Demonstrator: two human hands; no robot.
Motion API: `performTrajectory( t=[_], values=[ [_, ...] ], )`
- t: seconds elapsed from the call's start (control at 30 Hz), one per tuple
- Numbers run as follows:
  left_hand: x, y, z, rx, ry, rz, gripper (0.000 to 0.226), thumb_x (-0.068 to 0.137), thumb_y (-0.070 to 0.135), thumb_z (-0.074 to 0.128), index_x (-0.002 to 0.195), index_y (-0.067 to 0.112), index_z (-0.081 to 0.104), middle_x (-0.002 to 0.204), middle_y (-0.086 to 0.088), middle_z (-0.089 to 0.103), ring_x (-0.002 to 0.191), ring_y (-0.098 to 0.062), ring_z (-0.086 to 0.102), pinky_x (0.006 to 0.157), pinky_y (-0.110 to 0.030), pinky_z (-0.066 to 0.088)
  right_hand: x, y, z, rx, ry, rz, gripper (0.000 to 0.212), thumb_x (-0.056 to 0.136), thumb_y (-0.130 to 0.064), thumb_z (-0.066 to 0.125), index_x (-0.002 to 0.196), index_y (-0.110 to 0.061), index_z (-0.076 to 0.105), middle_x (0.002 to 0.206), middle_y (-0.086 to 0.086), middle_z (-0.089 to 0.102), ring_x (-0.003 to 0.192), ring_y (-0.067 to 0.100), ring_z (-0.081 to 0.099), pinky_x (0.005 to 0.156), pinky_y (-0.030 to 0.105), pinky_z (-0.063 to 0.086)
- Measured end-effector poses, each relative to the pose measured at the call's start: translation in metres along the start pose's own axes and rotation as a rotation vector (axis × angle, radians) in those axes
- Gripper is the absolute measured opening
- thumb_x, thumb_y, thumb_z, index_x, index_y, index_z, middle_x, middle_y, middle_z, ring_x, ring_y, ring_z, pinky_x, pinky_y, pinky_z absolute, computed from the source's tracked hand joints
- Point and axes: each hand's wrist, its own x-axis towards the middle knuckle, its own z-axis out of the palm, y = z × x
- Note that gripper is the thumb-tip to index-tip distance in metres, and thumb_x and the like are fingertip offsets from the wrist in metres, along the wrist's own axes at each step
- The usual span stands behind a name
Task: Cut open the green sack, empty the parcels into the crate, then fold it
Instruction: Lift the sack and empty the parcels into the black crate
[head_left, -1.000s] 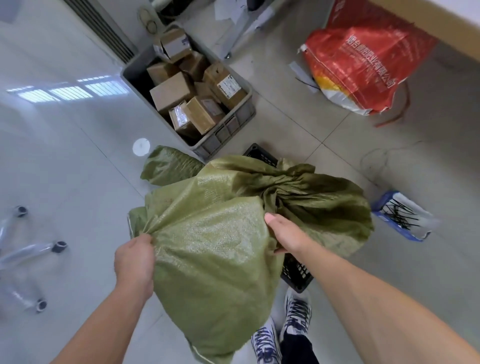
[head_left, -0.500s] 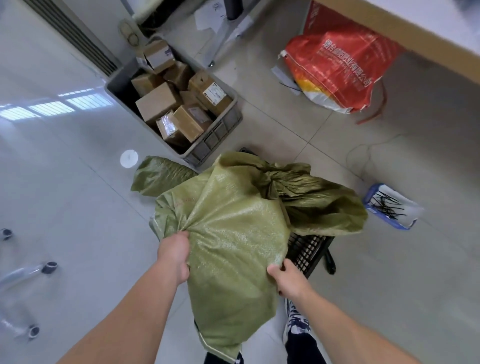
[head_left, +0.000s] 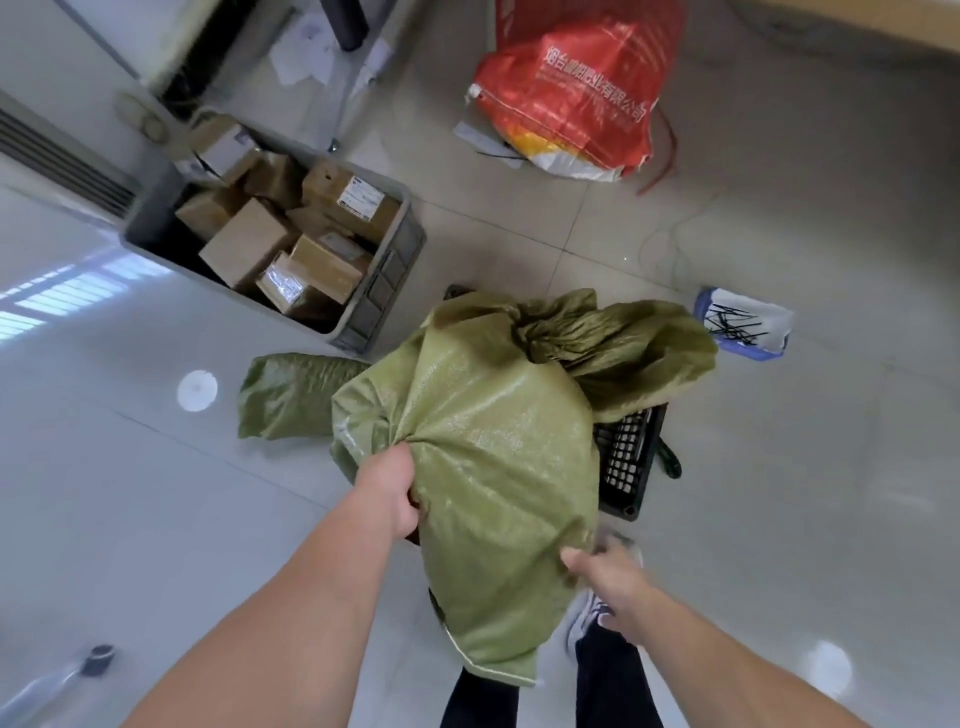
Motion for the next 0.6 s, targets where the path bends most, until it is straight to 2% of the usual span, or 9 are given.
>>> performTrajectory(
  t=[0.07,0.13,0.2,0.27,0.37,0.43,0.5,0.53,0.6],
  values=[
    [-0.002,0.002,-0.002,0.087,0.017,0.022,0.017,0.099,0.028,0.054,0.108,0.013,0.058,0.105,-0.013,0.067,0.089,-0.029,0.066,0.067,-0.041,0.056,-0.001,-0.002,0.01,-0.013,0.189,-0.083,0.008,0.093,-0.017,0.054,0.091,-0.012,0.049,0.097,0.011,0.057,0.075,0.019,0.048,0.071,0.033,0.041],
    [-0.003,0.005,-0.007,0.202,0.038,0.086,0.03,0.097,0.033,0.055,0.119,0.012,0.056,0.112,-0.012,0.067,0.095,-0.03,0.066,0.077,-0.041,0.057,-0.002,-0.004,0.015,0.05,0.24,-0.084,0.013,0.095,-0.014,0.047,0.082,-0.014,0.046,0.086,0.011,0.052,0.071,0.021,0.042,0.069,0.033,0.039],
    [0.003,0.007,-0.013,0.382,0.101,0.195,0.05,0.089,0.041,0.058,0.127,0.008,0.057,0.122,-0.014,0.065,0.107,-0.034,0.063,0.095,-0.046,0.053,-0.005,-0.005,0.015,0.221,0.22,-0.051,0.015,0.094,-0.011,0.048,0.081,-0.017,0.043,0.089,0.01,0.049,0.073,0.021,0.043,0.069,0.035,0.045],
    [0.003,0.009,-0.019,0.632,0.19,0.332,0.054,0.083,0.045,0.059,0.12,0.006,0.064,0.129,-0.015,0.062,0.119,-0.037,0.055,0.106,-0.045,0.044,-0.005,0.001,0.016,0.374,0.193,0.005,0.019,0.091,-0.004,0.054,0.1,-0.018,0.046,0.103,0.011,0.052,0.077,0.019,0.05,0.064,0.035,0.05],
    [0.0,0.006,-0.025,0.956,0.321,0.562,0.029,0.089,0.047,0.059,0.098,0.022,0.071,0.143,-0.001,0.047,0.135,-0.028,0.031,0.11,-0.043,0.027,0.0,0.027,0.025,0.399,0.116,0.12,0.072,0.08,-0.002,0.062,0.143,-0.019,0.03,0.136,0.014,0.048,0.101,0.027,0.055,0.075,0.039,0.051],
    [0.002,0.001,-0.03,1.153,0.322,0.699,0.03,0.09,0.051,0.056,0.08,0.027,0.071,0.156,0.01,0.031,0.144,-0.021,0.017,0.112,-0.045,0.016,0.0,0.04,0.036,0.348,0.045,0.194,0.08,0.07,-0.013,0.072,0.142,-0.017,0.036,0.137,0.011,0.051,0.119,0.034,0.052,0.092,0.045,0.045],
    [0.015,-0.001,-0.036,1.234,0.256,0.752,0.04,0.09,0.056,0.052,0.081,0.024,0.074,0.162,0.009,0.022,0.149,-0.021,0.01,0.115,-0.048,0.011,0.004,0.045,0.044,0.364,-0.029,0.206,0.063,0.079,-0.02,0.072,0.135,-0.012,0.045,0.131,0.006,0.055,0.127,0.035,0.049,0.103,0.048,0.038],
    [0.022,-0.002,-0.038,1.203,0.199,0.73,0.048,0.087,0.061,0.049,0.085,0.021,0.075,0.161,0.005,0.028,0.149,-0.025,0.015,0.117,-0.049,0.014,0.007,0.042,0.047,0.391,-0.036,0.187,0.05,0.089,-0.019,0.066,0.134,-0.008,0.046,0.127,0.008,0.055,0.127,0.034,0.049,0.102,0.046,0.036],
    [0.025,-0.005,-0.039,1.028,0.086,0.702,0.06,0.087,0.064,0.046,0.094,0.011,0.072,0.137,-0.01,0.056,0.132,-0.033,0.044,0.111,-0.049,0.033,0.018,0.036,0.051,0.454,0.014,0.129,0.038,0.097,-0.019,0.056,0.132,-0.007,0.048,0.128,0.012,0.057,0.117,0.033,0.054,0.093,0.043,0.041]
  ],
)
